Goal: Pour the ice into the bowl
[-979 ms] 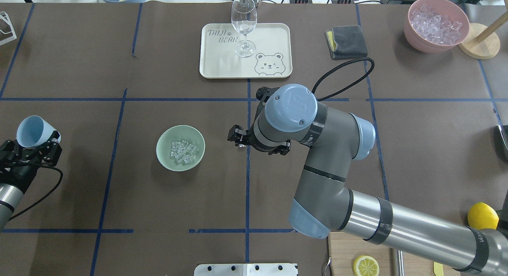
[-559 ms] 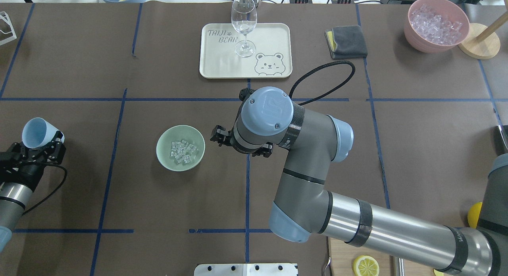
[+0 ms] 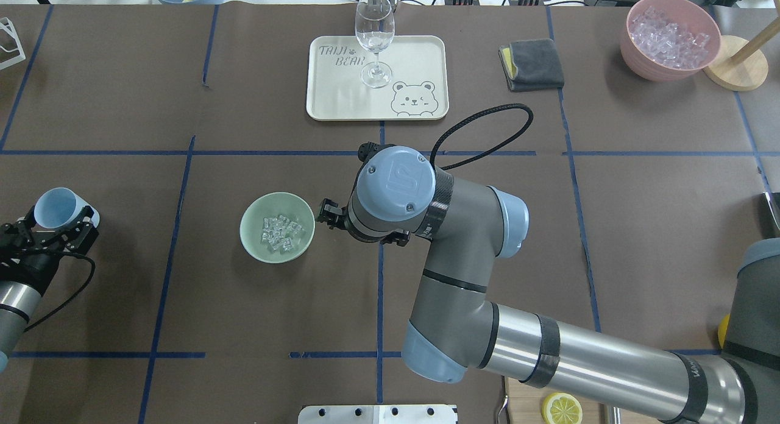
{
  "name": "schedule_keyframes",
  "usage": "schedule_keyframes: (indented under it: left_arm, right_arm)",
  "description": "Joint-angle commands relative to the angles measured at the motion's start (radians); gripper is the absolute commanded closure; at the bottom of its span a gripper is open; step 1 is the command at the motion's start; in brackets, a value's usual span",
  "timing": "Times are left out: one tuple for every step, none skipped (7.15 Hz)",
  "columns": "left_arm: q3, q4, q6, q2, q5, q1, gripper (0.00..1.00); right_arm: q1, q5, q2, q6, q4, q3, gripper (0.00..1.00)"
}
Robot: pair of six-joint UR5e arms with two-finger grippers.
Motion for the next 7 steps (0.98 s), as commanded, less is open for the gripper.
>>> schedule_keyframes:
  left_arm:
    - [-0.030, -0.004, 0.003, 0.005, -0.057, -0.003, 0.00]
    - [-0.088, -0.007, 0.046, 0.047, -0.109, -0.009, 0.00]
    - [-0.119, -0.007, 0.054, 0.067, -0.114, -0.016, 0.00]
    - [-0.121, -0.007, 0.056, 0.072, -0.114, -0.017, 0.00]
    - [-0.121, -0.007, 0.056, 0.075, -0.113, -0.017, 0.00]
    - [-0.123, -0.007, 0.059, 0.075, -0.113, -0.037, 0.00]
    - [-0.124, -0.007, 0.074, 0.075, -0.114, -0.060, 0.00]
  right_arm:
    - [-0.011, -0.011, 0.050, 0.000, -0.001, -0.071, 0.00]
    - [-0.011, -0.011, 0.073, 0.000, -0.001, -0.101, 0.00]
    - [-0.012, -0.013, 0.076, -0.001, 0.001, -0.108, 0.00]
    - [-0.016, -0.025, 0.093, 0.000, 0.001, -0.122, 0.00]
    - [-0.017, -0.028, 0.102, 0.000, 0.029, -0.149, 0.00]
    - [-0.019, -0.028, 0.102, 0.002, 0.066, -0.174, 0.00]
    - [-0.020, -0.028, 0.102, 0.005, 0.070, -0.174, 0.00]
